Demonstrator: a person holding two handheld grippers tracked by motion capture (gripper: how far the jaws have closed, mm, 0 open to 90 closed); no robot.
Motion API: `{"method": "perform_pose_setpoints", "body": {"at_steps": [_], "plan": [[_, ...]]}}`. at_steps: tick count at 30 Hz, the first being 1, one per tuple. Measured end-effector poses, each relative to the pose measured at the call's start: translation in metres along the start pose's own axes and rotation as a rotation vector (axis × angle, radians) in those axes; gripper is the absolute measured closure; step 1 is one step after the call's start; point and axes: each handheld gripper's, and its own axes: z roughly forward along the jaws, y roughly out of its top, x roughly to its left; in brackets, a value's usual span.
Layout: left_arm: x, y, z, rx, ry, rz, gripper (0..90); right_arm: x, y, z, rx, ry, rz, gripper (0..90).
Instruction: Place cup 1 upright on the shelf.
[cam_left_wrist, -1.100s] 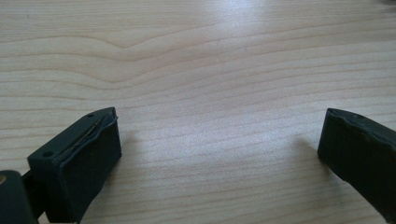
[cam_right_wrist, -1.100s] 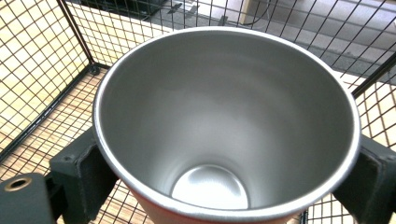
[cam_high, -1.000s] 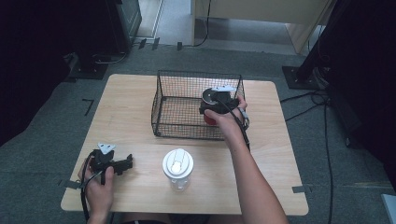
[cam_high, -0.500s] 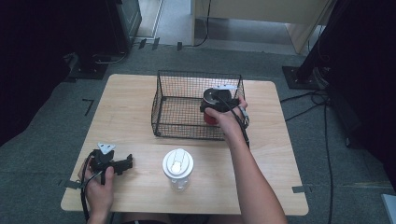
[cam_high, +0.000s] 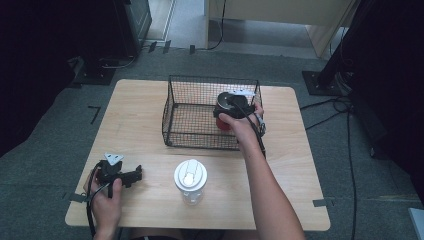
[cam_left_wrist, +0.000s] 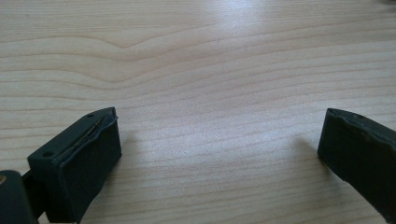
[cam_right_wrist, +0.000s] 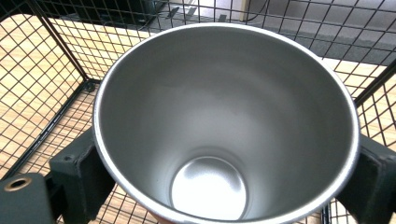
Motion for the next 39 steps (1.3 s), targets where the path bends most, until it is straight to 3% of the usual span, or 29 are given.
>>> {"method": "perform_pose_setpoints", "body": {"at_steps": [10, 24, 30, 32, 34, 39], "plan": [[0.0, 0.0, 0.0, 0.001, 0.0, 0.002, 0.0, -0.001, -0.001, 0.009, -0.007, -0.009, 0.027, 7.1], [0.0, 0.0, 0.0, 0.0, 0.0, 0.0, 0.0, -0.002, -0.007, 0.015, 0.012, -0.029, -0.002, 7.0], [0.0, 0.0, 0.0, 0.001, 0.0, 0.001, 0.0, -0.001, -0.008, 0.013, 0.016, -0.02, -0.016, 6.2], [0.0, 0.0, 0.0, 0.001, 0.001, 0.002, 0.0, -0.001, -0.007, 0.01, 0.015, -0.021, 0.003, 0.0], [0.0, 0.0, 0.0, 0.001, 0.0, 0.003, 0.0, -0.001, -0.006, 0.008, 0.005, -0.019, 0.017, 0.0], [0.0, 0.0, 0.0, 0.0, -0.001, 0.002, 0.0, -0.001, -0.004, 0.0, -0.008, -0.024, -0.003, 0.0]]}}
